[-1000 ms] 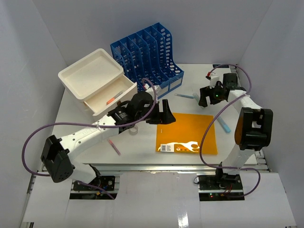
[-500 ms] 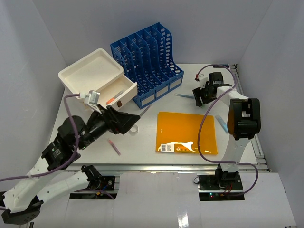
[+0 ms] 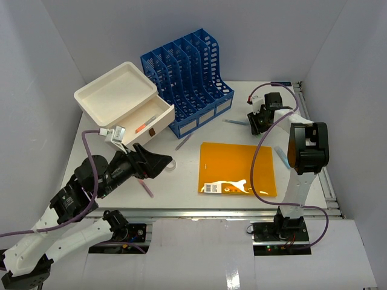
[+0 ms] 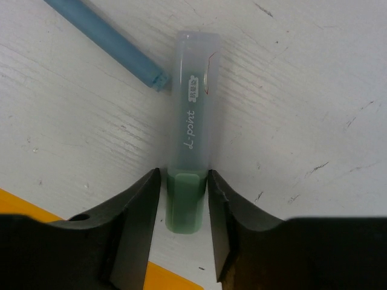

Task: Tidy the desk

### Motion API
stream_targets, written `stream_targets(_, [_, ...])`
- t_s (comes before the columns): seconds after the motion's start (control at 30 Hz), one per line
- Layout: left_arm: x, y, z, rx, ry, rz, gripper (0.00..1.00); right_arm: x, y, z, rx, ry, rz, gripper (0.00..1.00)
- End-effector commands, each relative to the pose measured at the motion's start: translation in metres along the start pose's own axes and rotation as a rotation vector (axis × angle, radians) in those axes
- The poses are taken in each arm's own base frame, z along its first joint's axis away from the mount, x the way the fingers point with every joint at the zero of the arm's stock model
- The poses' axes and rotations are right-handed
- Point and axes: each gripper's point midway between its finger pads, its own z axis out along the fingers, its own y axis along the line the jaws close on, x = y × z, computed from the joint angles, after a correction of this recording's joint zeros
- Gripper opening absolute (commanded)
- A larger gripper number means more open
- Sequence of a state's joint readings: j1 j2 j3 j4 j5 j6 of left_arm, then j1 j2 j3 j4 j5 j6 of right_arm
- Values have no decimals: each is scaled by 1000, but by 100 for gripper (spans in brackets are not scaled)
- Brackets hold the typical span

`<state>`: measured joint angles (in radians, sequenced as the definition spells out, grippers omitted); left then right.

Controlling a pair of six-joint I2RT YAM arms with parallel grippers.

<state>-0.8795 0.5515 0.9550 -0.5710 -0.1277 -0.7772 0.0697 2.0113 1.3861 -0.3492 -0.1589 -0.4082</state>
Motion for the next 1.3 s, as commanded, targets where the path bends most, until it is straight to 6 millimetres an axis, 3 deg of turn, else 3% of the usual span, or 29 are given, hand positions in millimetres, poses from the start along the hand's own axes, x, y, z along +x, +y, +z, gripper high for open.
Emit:
stream_targets(0.0, [-3, -3, -5, 6, -7, -5, 98, -3, -7, 0, 6, 4, 9, 30])
stream_targets(0.07, [-5, -4, -7, 10, -13, -5, 98, -2, -8, -3, 5, 1, 16, 17])
stream_targets(0.2, [-14, -6, -14, 10, -38, 2, 98, -7, -2, -21, -20, -33, 4, 10])
stream_targets(0.37, [-36, -13, -28, 8, -104, 25, 98, -51, 27, -84, -66, -186, -156, 8])
stream_targets(0.4, [-41, -14, -31, 7, -121, 29, 98, -61, 39, -97, -77, -215, -215, 8])
stream_targets(0.5, [-54, -19, -40, 17, -163, 39, 98, -102, 97, -136, -88, -323, -511, 8])
stream_targets(0.63, [-68, -25, -53, 37, -214, 29, 98, -148, 195, -168, -18, -460, -923, 8])
stream_targets(0.73, [-77, -29, -67, 62, -256, 14, 98, -183, 246, -184, 40, -567, -1139, 8])
stream_targets(0.83, [-84, -27, -81, 70, -299, 3, 98, -215, 271, -176, 92, -580, -1256, 8])
stream_targets(1.0, [-89, -22, -102, 83, -350, -26, 98, -276, 315, -201, 181, -708, -1359, 9])
stream_targets(1.03, [-90, -21, -107, 91, -363, -39, 98, -281, 329, -207, 192, -735, -1386, 9])
stream_targets(1.07, [-89, -20, -105, 88, -360, -39, 98, -286, 331, -209, 199, -748, -1384, 9])
stream_targets(1.13, [-87, -15, -109, 87, -375, -57, 98, -287, 366, -211, 220, -785, -1488, 12])
stream_targets(1.27, [-83, -10, -111, 91, -385, -81, 98, -280, 400, -195, 242, -791, -1586, 14])
